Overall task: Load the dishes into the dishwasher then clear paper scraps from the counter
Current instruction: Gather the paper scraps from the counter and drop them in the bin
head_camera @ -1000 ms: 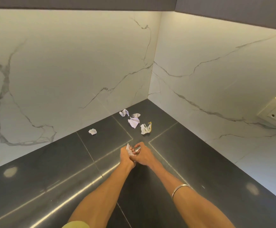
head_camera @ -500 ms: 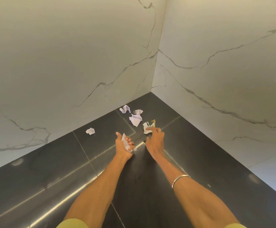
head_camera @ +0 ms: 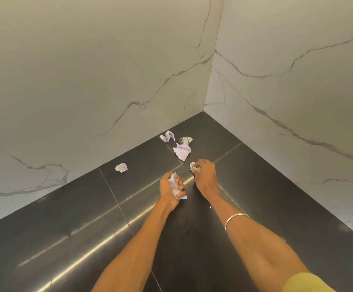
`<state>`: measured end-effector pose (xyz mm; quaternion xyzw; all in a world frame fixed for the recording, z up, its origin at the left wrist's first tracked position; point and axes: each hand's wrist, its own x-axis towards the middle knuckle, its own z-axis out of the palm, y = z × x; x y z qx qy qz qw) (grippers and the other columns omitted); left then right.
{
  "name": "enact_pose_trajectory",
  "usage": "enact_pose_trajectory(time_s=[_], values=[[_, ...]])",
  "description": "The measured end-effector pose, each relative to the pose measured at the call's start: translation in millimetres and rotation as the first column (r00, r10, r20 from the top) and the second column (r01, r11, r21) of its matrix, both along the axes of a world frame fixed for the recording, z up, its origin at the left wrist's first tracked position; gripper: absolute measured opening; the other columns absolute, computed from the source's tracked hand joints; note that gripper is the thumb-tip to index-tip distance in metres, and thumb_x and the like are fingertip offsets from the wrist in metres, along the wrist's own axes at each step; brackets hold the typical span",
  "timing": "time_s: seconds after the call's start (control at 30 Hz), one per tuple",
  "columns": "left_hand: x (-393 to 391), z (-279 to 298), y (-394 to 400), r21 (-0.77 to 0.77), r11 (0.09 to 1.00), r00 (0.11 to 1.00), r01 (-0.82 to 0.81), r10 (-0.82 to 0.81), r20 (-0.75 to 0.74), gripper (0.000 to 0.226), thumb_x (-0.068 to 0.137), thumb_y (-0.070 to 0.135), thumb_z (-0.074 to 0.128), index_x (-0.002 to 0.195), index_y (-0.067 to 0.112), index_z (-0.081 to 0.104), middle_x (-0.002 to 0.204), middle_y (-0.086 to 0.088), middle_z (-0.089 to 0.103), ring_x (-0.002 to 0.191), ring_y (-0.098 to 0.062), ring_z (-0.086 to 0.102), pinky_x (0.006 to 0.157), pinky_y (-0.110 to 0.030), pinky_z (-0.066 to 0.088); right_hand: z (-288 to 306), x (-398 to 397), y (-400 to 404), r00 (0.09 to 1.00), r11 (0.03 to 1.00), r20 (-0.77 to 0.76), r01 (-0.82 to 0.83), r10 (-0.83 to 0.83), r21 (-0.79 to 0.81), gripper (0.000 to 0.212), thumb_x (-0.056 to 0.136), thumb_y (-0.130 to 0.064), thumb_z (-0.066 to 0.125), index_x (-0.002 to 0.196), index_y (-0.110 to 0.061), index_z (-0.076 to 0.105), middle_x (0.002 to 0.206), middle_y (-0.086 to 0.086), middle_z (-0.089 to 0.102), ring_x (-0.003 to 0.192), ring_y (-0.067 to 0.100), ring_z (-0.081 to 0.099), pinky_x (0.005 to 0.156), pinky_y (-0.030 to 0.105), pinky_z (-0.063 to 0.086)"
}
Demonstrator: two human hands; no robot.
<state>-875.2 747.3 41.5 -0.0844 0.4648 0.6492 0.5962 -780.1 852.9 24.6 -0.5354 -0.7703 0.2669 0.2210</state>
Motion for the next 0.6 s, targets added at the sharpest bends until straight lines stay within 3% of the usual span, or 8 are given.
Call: enact_pose_trajectory(time_s=[0.17,0.3,0.37,0.5,0.6], values=[[2,-1,18,-0.022,0.994,0.994,-0.106,0.106,-0.018,0.024,0.088,0.031,0.047,0.071,0.014,0.048,0.066,-0.001,0.049,0.046,-0.012,0.036,0.038,-0.017,0.020,20,-8,-9,0.938,0.948,-0.253,0.165,-0.236,-0.273,0.009,0.082,-0.011,0.071,0.089,-0.015,0.075,0.091,0.000,0.072,0.082,0.011,0.061,0.069,0.015,0.037],[4,-4,30,-0.061,0.987,0.988,-0.149,0.146,-0.047,0.024,0.088,0.033,0.045,0.080,0.013,0.056,0.068,-0.006,0.055,0.042,-0.016,0.039,0.038,-0.018,0.030,43,-19,-22,0.926,0.954,-0.364,-0.012,-0.103,-0.298,0.013,0.076,-0.017,0.078,0.089,-0.020,0.074,0.086,-0.010,0.071,0.075,-0.003,0.063,0.062,0.003,0.041],[4,-5,32,-0.089,0.980,0.984,-0.176,0.173,-0.038,0.027,0.086,0.034,0.047,0.084,0.012,0.062,0.069,-0.008,0.059,0.042,-0.020,0.048,0.040,-0.021,0.036,48,-22,-31,0.922,0.959,-0.382,-0.053,-0.061,-0.280,0.013,0.078,-0.018,0.078,0.089,-0.021,0.072,0.086,-0.013,0.070,0.074,-0.008,0.062,0.059,0.001,0.042],[4,-4,29,-0.063,0.973,0.974,-0.224,0.225,0.013,0.030,0.090,0.036,0.050,0.094,0.012,0.068,0.083,-0.009,0.069,0.073,-0.024,0.066,0.065,-0.032,0.051,48,-21,-48,0.951,0.968,-0.307,-0.101,0.026,-0.231,0.012,0.082,-0.023,0.075,0.094,-0.020,0.075,0.091,-0.006,0.073,0.081,0.005,0.068,0.067,0.011,0.046],[5,-1,21,-0.012,0.976,0.975,-0.218,0.218,0.038,0.031,0.096,0.036,0.045,0.085,0.014,0.066,0.073,-0.005,0.067,0.071,-0.020,0.065,0.073,-0.033,0.050,47,-18,-62,0.969,0.969,-0.225,-0.149,0.103,-0.197,0.020,0.090,-0.026,0.063,0.106,-0.018,0.074,0.102,-0.002,0.073,0.092,0.011,0.067,0.076,0.014,0.044]])
